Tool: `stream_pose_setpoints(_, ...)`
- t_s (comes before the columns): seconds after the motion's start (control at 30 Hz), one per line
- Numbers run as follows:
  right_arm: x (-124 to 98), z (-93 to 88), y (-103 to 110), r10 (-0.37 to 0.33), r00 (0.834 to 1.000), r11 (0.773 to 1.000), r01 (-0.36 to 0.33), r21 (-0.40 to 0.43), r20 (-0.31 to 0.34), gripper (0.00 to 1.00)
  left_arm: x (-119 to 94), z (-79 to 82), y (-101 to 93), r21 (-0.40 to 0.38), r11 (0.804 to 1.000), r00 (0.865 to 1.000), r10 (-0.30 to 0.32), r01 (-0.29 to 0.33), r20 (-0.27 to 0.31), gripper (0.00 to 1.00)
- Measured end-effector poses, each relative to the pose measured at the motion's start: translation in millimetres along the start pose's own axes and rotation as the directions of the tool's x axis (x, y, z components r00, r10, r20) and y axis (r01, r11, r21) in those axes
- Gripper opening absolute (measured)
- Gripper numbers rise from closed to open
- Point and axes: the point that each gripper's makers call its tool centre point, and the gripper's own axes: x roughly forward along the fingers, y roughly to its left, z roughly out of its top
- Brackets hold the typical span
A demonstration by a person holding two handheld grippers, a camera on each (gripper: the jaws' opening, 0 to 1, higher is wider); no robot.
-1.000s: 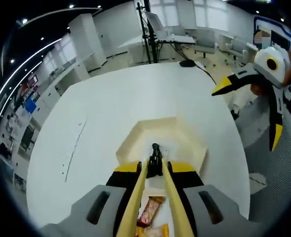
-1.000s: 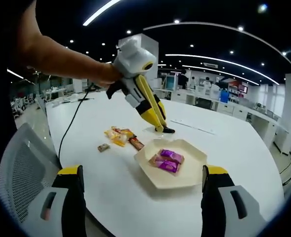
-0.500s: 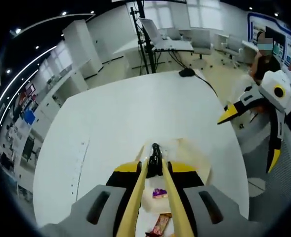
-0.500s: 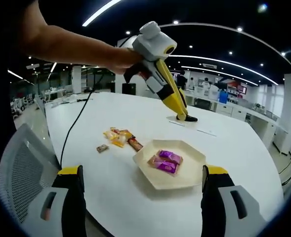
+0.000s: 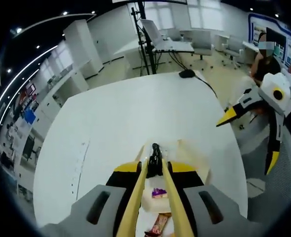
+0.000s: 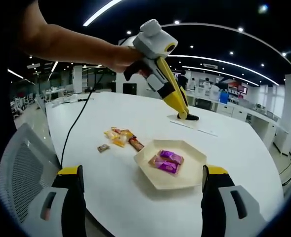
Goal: Place the target food into the container with the food tongs after gripping and lifting it, then release it inside without dropping or visibly crushing the food.
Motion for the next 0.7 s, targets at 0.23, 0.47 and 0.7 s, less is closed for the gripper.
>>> stream_pose_setpoints(0.23,-0.2,-0.1,-0.5,-0.002,1.000,1.000,0.002,0.003,0.002,0.98,3.1,5.7,-5.2,-0.004,1.000,1.000,-0.017,0.017,0.004,0.18)
stream_pose_setpoints(0.47,-0.5,0.1,-1.4,-0.009,1.000,1.000,0.009,0.001,0.001,0.98,1.3,9.8,-6.1,-0.002,1.000,1.000,-0.013,0.013,0.021,0.20)
stream_pose_setpoints(0.7,-0.4,-0.2,-1.2,-0.009,1.000,1.000,0.009,-0.001,-0.002,0.98,-4.3,7.7,-2.8,-0.007,1.000,0.999,0.001,-0.001,0.032,0.21)
